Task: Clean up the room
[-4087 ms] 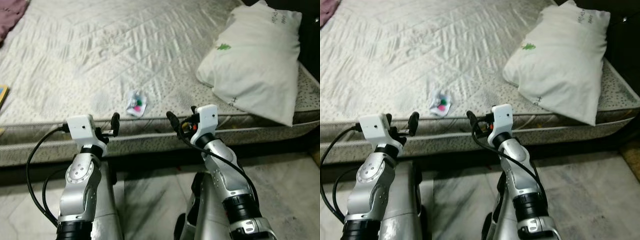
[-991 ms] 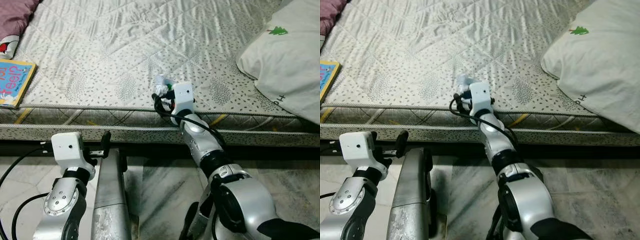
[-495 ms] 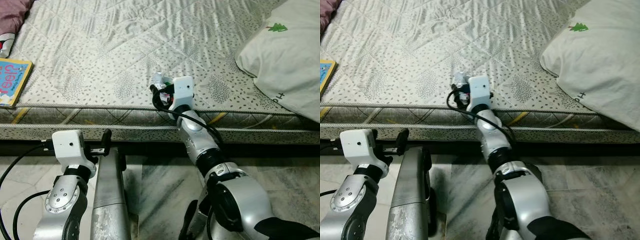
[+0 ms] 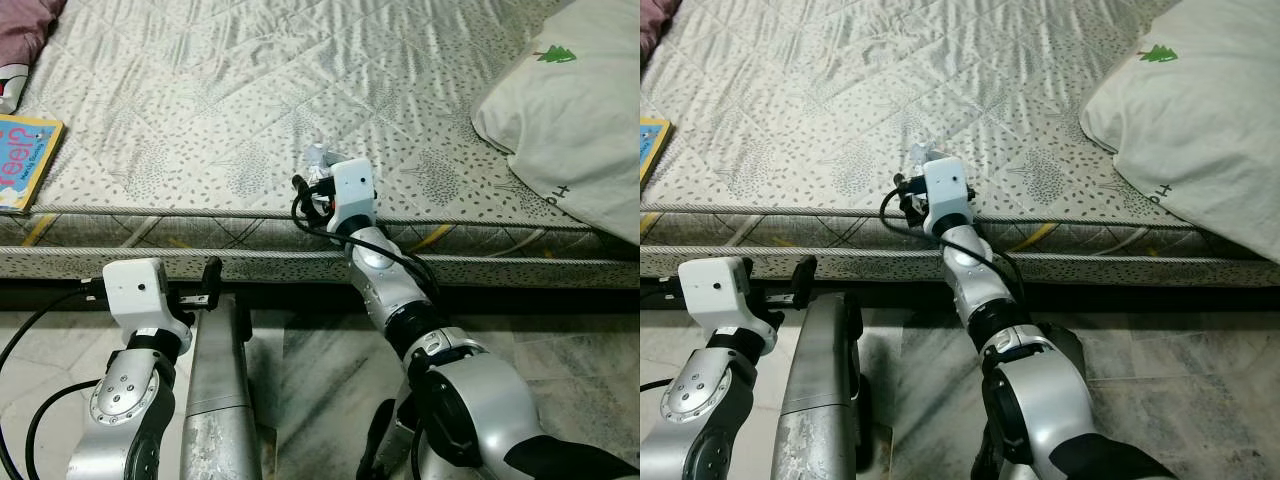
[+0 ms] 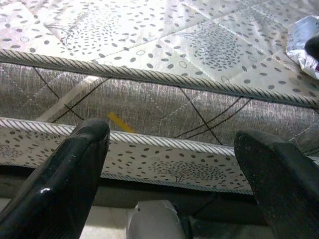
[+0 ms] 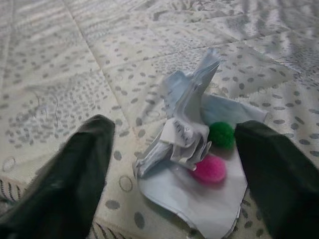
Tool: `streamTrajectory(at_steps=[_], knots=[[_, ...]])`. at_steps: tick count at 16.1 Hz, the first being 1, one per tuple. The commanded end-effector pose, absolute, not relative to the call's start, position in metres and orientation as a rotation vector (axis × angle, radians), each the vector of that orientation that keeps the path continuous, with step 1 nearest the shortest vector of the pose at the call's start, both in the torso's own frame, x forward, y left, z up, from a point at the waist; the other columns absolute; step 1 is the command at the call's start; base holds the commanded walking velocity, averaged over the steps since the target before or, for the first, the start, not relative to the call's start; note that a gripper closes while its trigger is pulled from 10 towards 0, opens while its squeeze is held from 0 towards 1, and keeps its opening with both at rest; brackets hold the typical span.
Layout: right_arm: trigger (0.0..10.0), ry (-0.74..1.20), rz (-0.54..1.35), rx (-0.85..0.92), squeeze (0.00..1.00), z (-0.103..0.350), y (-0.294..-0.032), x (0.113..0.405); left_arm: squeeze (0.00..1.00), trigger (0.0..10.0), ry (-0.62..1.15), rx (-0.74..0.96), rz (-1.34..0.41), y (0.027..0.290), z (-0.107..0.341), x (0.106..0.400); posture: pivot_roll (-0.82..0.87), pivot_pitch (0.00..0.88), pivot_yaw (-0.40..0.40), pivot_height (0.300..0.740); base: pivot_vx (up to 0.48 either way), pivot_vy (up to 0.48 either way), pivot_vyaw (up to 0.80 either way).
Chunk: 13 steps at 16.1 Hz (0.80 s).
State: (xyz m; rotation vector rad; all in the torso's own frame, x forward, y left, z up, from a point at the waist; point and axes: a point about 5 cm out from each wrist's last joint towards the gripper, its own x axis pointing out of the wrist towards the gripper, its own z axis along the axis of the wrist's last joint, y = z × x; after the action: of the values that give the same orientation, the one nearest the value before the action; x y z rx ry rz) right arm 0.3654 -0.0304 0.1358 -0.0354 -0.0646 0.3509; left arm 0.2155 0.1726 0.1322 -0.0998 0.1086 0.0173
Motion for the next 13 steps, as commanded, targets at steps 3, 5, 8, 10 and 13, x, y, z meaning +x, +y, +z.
streamTrajectory(at_steps=[3, 5, 8, 10, 13], knots=[[0.0, -0.074, 0.357, -0.055, 0.00, 0.1373, -0.0172, 0.3626, 0.00, 10.0, 0.127, -0.088, 0.032, 0.1758, 0.1296, 0.2131, 0.30, 0.274, -0.058, 0.482, 0.000, 0.000, 0.00], [0.0, -0.076, 0.345, -0.080, 0.00, 0.1372, -0.0171, 0.3630, 0.00, 10.0, 0.126, -0.087, 0.032, 0.1750, 0.1291, 0.2138, 0.30, 0.269, -0.060, 0.482, 0.000, 0.000, 0.00], [0.0, -0.070, 0.320, -0.106, 0.00, 0.1349, -0.0211, 0.3641, 0.00, 10.0, 0.120, -0.089, 0.031, 0.1739, 0.1296, 0.2151, 0.30, 0.262, -0.065, 0.482, 0.000, 0.000, 0.00], [0.0, -0.070, 0.316, -0.116, 0.00, 0.1345, -0.0224, 0.3645, 0.00, 10.0, 0.120, -0.089, 0.033, 0.1742, 0.1292, 0.2150, 0.30, 0.260, -0.067, 0.482, 0.000, 0.000, 0.00], [0.0, -0.072, 0.318, -0.123, 0.00, 0.1348, -0.0225, 0.3648, 0.00, 10.0, 0.116, -0.088, 0.032, 0.1739, 0.1292, 0.2161, 0.30, 0.251, -0.068, 0.482, 0.000, 0.000, 0.00]])
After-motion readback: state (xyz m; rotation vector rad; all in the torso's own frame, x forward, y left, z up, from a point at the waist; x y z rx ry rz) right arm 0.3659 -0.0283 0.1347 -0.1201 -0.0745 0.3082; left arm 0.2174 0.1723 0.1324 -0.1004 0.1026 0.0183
